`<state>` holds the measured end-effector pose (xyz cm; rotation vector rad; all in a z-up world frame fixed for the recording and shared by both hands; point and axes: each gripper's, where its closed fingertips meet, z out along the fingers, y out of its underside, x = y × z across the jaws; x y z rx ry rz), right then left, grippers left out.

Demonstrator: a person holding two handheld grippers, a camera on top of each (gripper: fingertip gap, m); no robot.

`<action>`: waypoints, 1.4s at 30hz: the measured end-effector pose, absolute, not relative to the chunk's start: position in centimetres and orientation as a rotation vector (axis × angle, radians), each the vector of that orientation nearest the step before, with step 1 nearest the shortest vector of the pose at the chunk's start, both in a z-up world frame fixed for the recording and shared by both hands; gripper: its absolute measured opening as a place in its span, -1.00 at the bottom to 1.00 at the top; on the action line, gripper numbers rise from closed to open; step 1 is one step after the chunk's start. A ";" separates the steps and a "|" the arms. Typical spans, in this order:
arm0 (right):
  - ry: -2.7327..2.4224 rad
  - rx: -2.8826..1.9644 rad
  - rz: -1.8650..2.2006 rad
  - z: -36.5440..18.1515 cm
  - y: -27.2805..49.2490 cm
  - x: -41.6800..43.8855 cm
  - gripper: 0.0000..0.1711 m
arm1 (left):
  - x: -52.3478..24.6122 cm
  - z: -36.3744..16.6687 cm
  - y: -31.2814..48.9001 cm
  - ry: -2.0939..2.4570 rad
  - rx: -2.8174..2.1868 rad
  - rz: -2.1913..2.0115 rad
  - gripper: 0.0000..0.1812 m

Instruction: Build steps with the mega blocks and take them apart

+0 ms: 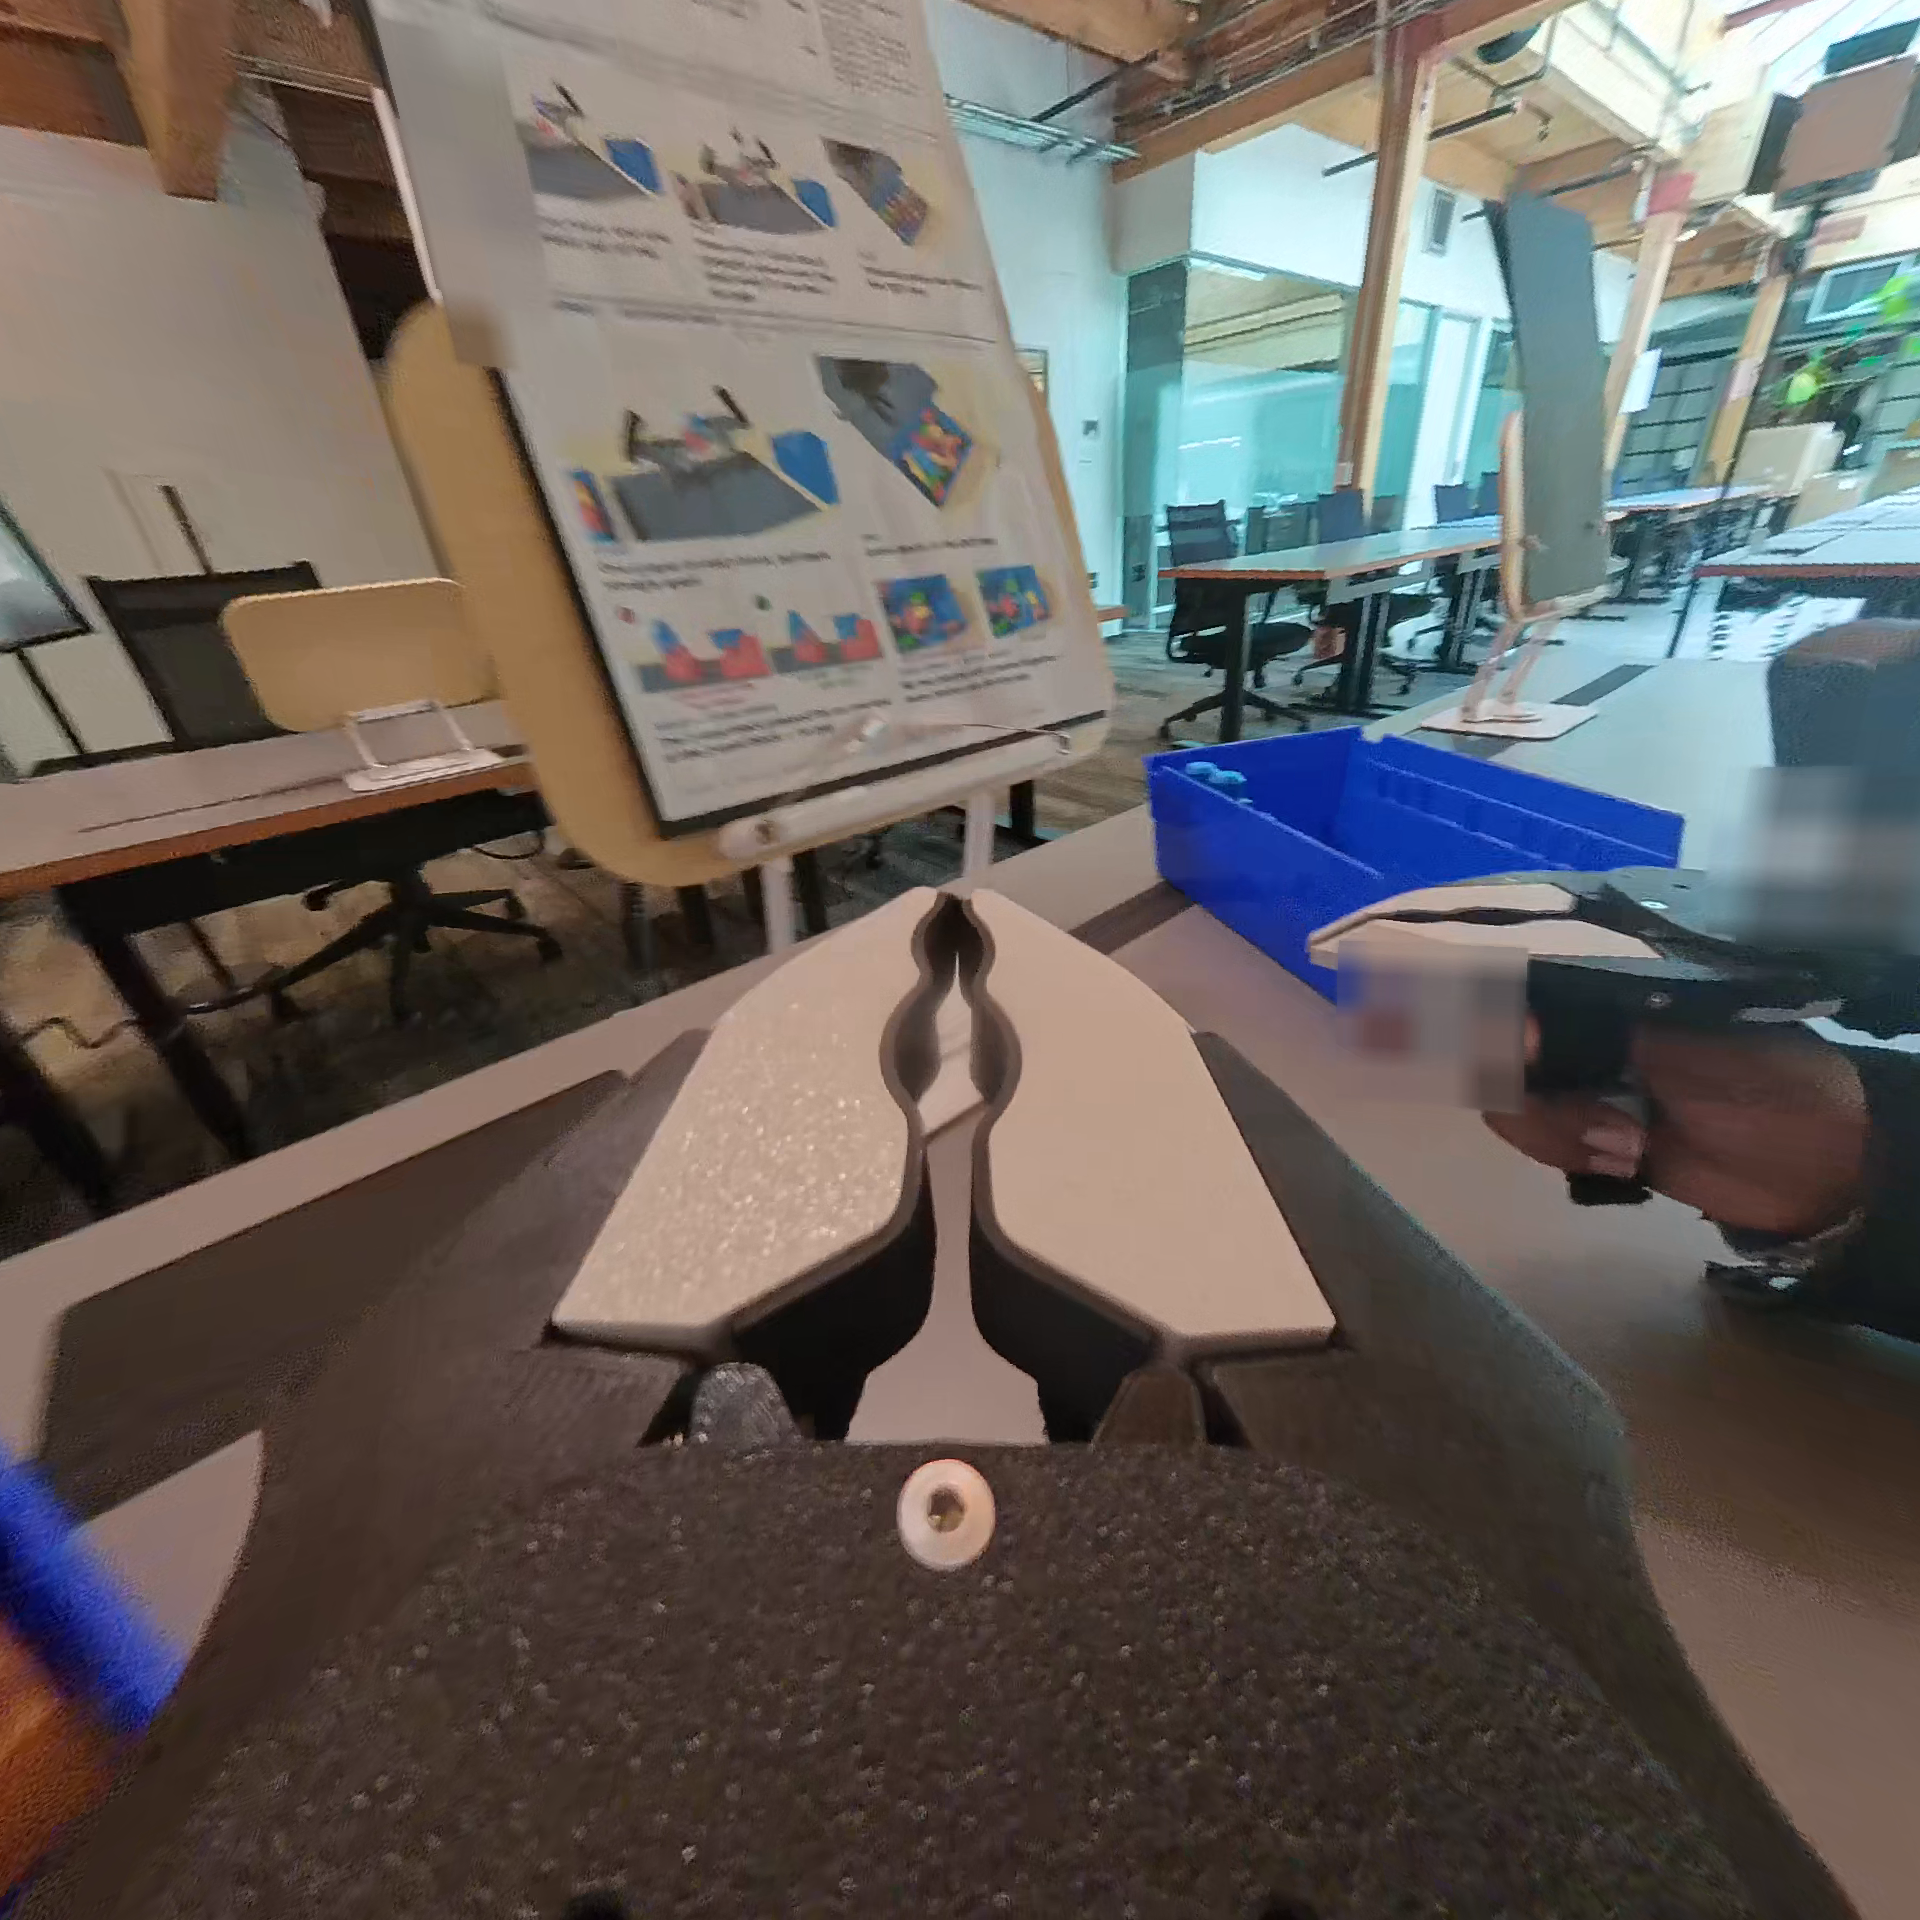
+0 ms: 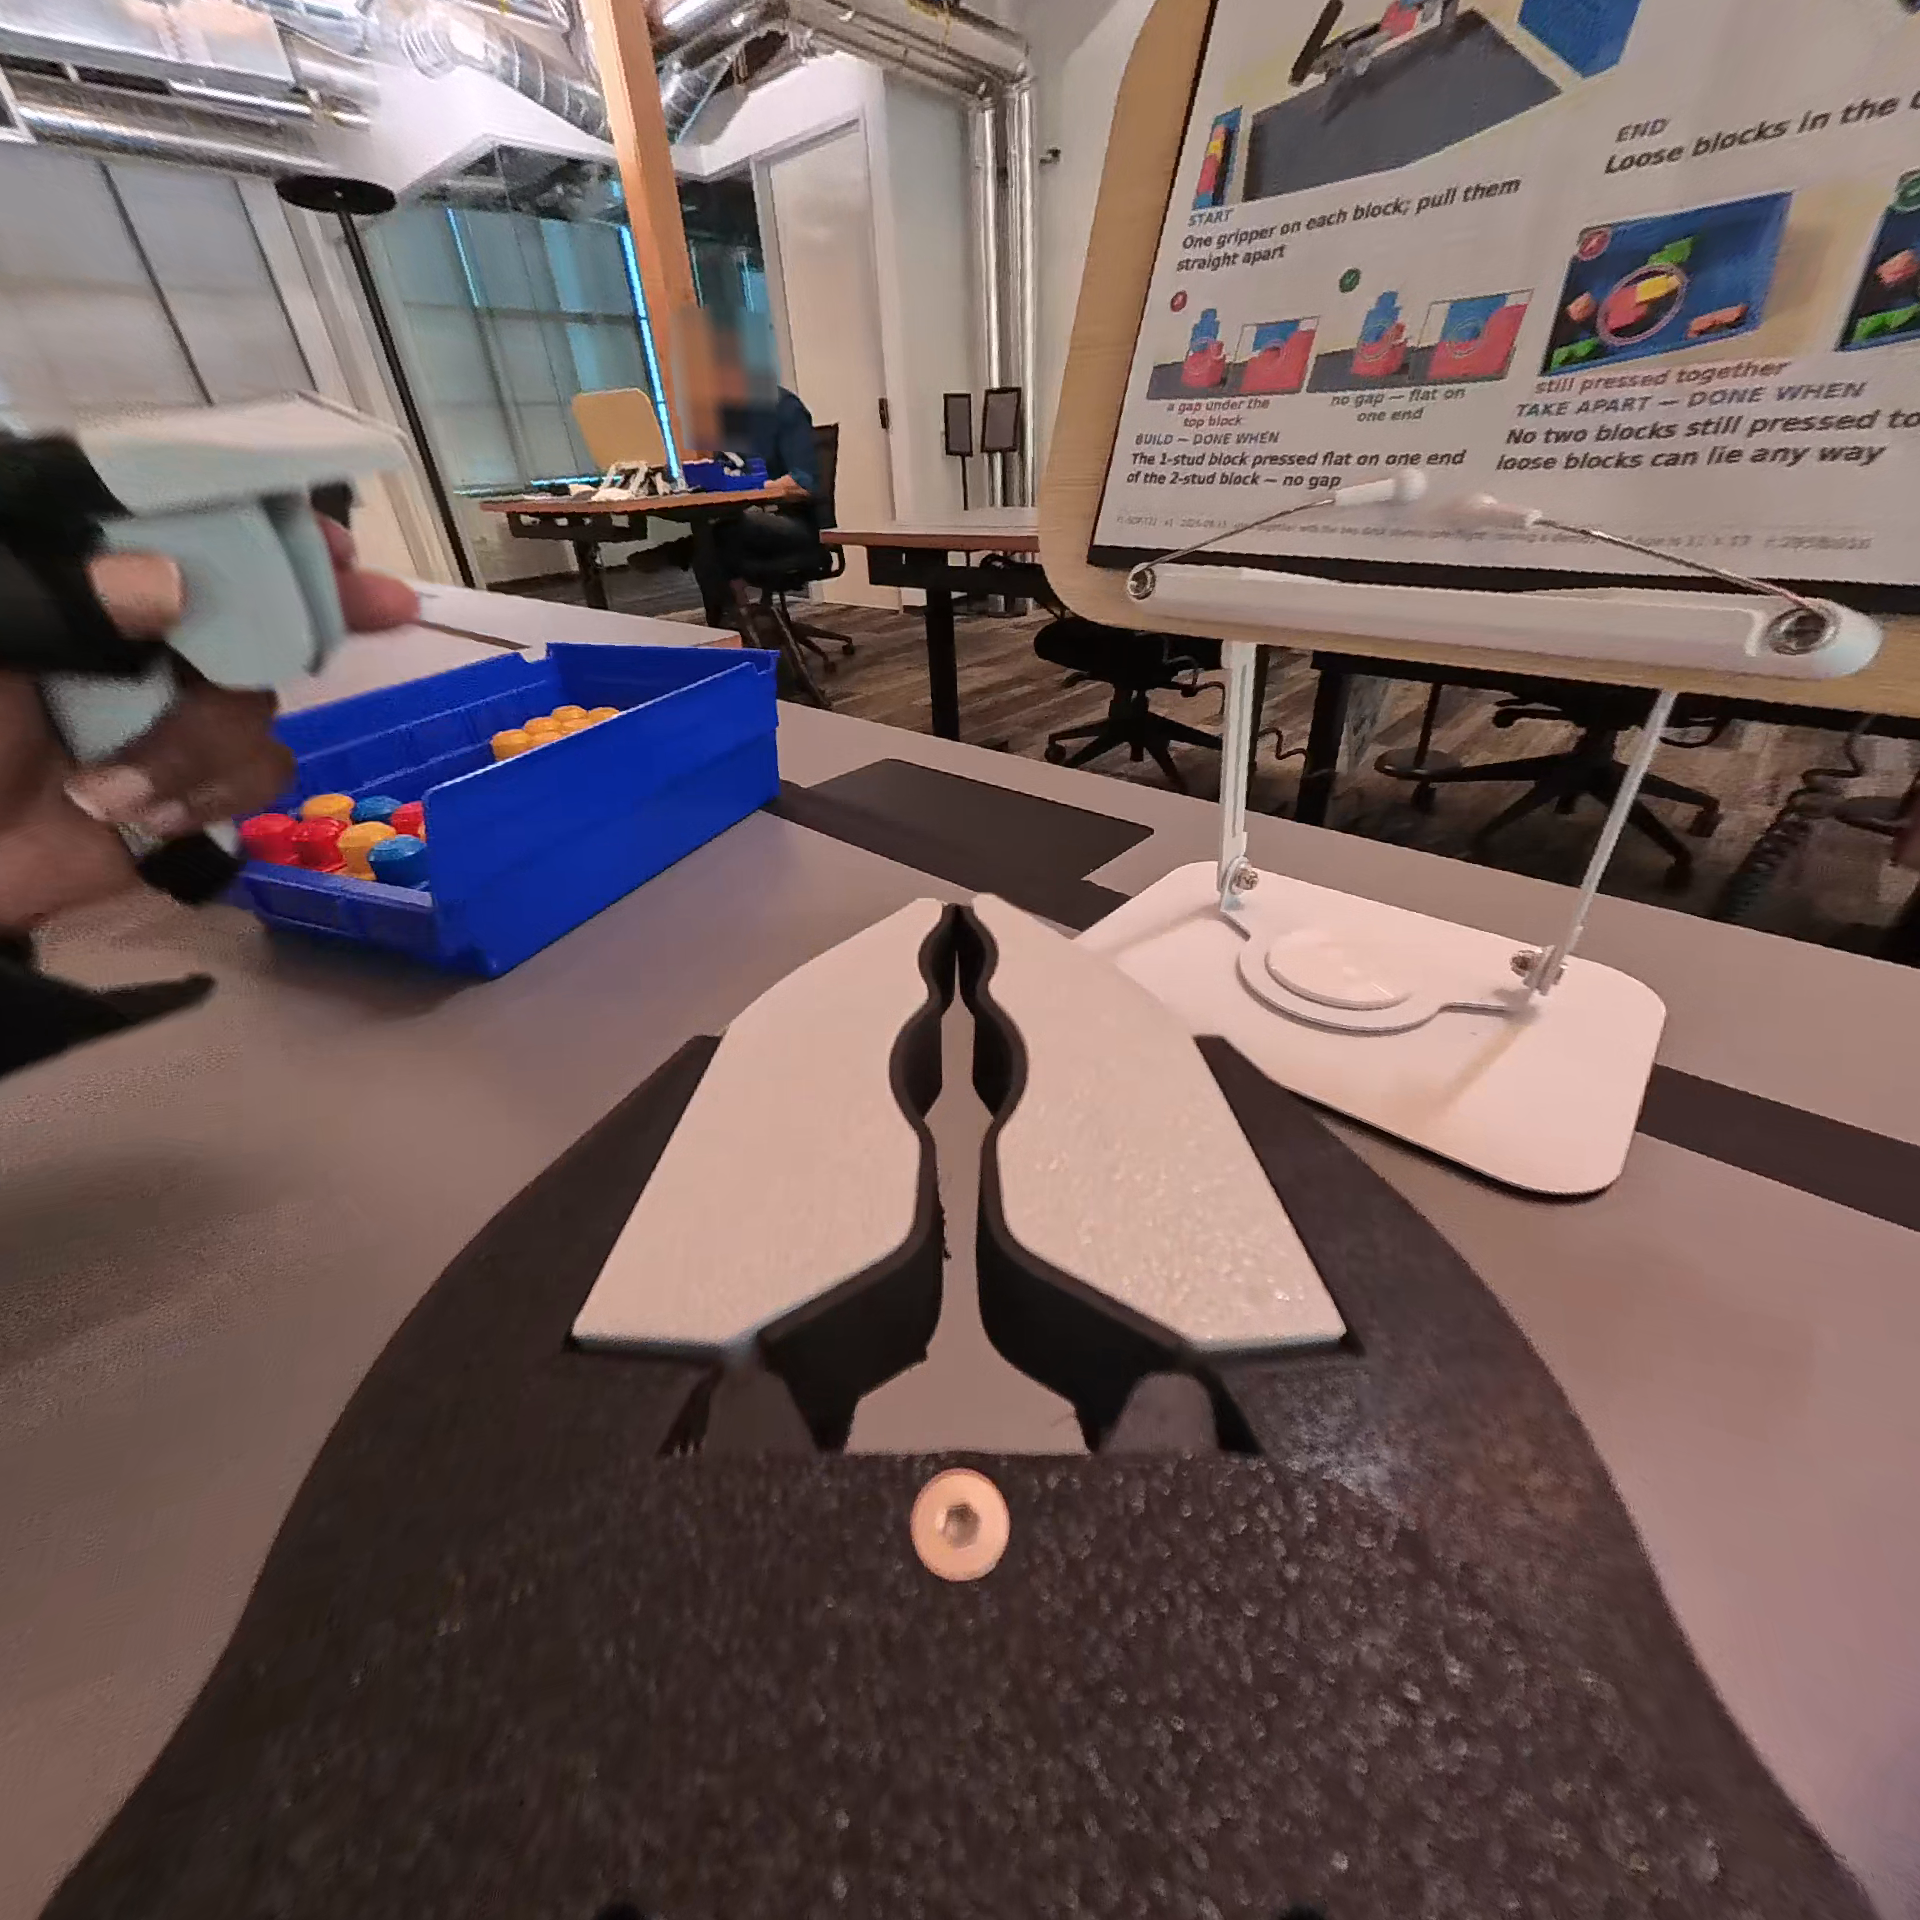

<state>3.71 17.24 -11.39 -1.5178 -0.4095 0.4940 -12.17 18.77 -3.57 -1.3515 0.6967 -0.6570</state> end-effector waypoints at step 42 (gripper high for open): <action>-0.489 -1.515 0.498 -10.6 16.4 3.0 -1.00 | -34.3 -19.2 33.3 0.490 -2.384 0.043 -0.56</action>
